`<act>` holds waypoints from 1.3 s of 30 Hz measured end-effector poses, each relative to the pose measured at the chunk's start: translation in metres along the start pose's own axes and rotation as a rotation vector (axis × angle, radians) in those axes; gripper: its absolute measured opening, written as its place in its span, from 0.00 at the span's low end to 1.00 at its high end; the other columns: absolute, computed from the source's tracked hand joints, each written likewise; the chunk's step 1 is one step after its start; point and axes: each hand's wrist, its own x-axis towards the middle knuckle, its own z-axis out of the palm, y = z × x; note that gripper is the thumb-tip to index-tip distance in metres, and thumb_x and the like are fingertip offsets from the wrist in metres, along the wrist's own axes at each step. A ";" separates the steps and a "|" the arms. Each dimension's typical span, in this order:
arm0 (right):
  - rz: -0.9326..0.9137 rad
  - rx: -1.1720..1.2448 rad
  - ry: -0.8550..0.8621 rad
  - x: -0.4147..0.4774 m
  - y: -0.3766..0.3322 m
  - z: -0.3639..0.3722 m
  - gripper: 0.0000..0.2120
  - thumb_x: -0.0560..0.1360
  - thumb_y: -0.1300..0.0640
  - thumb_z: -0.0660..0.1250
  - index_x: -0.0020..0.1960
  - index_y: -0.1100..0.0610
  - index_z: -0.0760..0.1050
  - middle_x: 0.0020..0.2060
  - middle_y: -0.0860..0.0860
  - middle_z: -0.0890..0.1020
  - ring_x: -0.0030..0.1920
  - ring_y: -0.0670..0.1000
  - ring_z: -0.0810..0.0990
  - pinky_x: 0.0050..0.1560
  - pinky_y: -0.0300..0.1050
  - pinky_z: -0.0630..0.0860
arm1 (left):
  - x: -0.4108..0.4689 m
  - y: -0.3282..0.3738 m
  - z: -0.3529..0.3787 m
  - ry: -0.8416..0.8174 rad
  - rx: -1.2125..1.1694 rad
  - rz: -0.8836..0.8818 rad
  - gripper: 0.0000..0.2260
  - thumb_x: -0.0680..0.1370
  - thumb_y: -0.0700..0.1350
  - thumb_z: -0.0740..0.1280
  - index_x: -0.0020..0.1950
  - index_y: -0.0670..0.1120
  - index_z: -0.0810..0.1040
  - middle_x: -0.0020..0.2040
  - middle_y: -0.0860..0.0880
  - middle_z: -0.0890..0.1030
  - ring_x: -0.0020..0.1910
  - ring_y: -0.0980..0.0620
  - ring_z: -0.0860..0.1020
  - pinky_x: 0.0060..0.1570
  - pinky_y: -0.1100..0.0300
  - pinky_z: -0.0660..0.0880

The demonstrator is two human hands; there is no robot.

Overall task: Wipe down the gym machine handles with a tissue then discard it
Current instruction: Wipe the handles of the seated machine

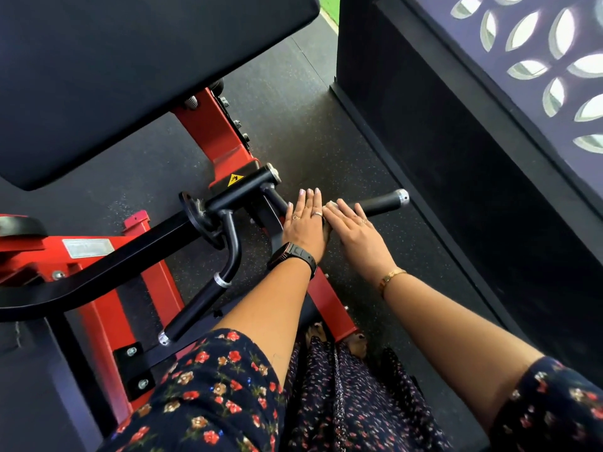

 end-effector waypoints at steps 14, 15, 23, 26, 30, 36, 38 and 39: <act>0.313 -0.192 0.072 -0.029 0.076 -0.018 0.34 0.75 0.75 0.58 0.78 0.60 0.53 0.77 0.58 0.55 0.77 0.57 0.49 0.75 0.53 0.44 | -0.002 0.039 0.005 0.002 0.126 0.185 0.28 0.84 0.53 0.49 0.79 0.49 0.38 0.80 0.50 0.40 0.78 0.50 0.39 0.75 0.51 0.38; 0.327 -0.196 0.066 -0.022 0.078 -0.020 0.33 0.75 0.75 0.57 0.77 0.61 0.53 0.76 0.58 0.56 0.77 0.57 0.50 0.75 0.54 0.44 | -0.002 0.038 0.007 -0.005 0.141 0.185 0.28 0.84 0.53 0.50 0.79 0.48 0.38 0.80 0.50 0.40 0.78 0.50 0.39 0.75 0.52 0.38; 0.342 -0.064 -0.054 0.004 0.096 -0.039 0.30 0.76 0.74 0.55 0.76 0.60 0.57 0.76 0.58 0.58 0.77 0.58 0.49 0.76 0.54 0.47 | -0.004 0.040 0.010 0.003 0.174 0.174 0.30 0.84 0.53 0.51 0.79 0.47 0.37 0.80 0.49 0.39 0.78 0.50 0.38 0.75 0.52 0.38; 0.377 -0.019 0.097 -0.029 0.085 -0.022 0.36 0.73 0.79 0.55 0.78 0.60 0.53 0.77 0.58 0.54 0.77 0.58 0.49 0.76 0.52 0.49 | -0.004 0.040 0.009 0.002 0.180 0.182 0.29 0.84 0.53 0.50 0.79 0.47 0.36 0.79 0.49 0.38 0.78 0.50 0.38 0.75 0.52 0.37; 0.430 0.054 0.129 -0.035 0.078 -0.016 0.36 0.72 0.79 0.55 0.77 0.61 0.53 0.77 0.57 0.54 0.77 0.56 0.51 0.75 0.50 0.53 | -0.004 0.039 0.007 -0.007 0.171 0.198 0.29 0.84 0.53 0.49 0.79 0.47 0.37 0.80 0.49 0.39 0.78 0.50 0.38 0.75 0.52 0.38; 0.662 0.463 0.002 0.018 0.099 -0.044 0.23 0.77 0.67 0.55 0.70 0.54 0.69 0.68 0.50 0.71 0.57 0.51 0.76 0.49 0.29 0.72 | -0.002 0.037 0.014 0.014 0.170 0.199 0.29 0.84 0.55 0.48 0.79 0.47 0.36 0.80 0.50 0.39 0.78 0.51 0.39 0.74 0.53 0.37; 0.809 0.640 0.063 0.021 0.098 -0.043 0.20 0.79 0.63 0.56 0.68 0.51 0.71 0.63 0.49 0.76 0.44 0.47 0.76 0.32 0.29 0.70 | -0.002 0.037 0.016 0.024 0.161 0.196 0.29 0.84 0.55 0.48 0.78 0.47 0.36 0.80 0.50 0.39 0.78 0.51 0.39 0.74 0.53 0.36; 0.874 0.713 0.118 0.018 0.095 -0.041 0.20 0.79 0.62 0.56 0.68 0.50 0.72 0.62 0.49 0.76 0.44 0.46 0.76 0.32 0.30 0.69 | -0.002 0.037 0.016 0.031 0.153 0.197 0.29 0.84 0.55 0.47 0.78 0.47 0.36 0.79 0.50 0.38 0.78 0.51 0.38 0.74 0.53 0.36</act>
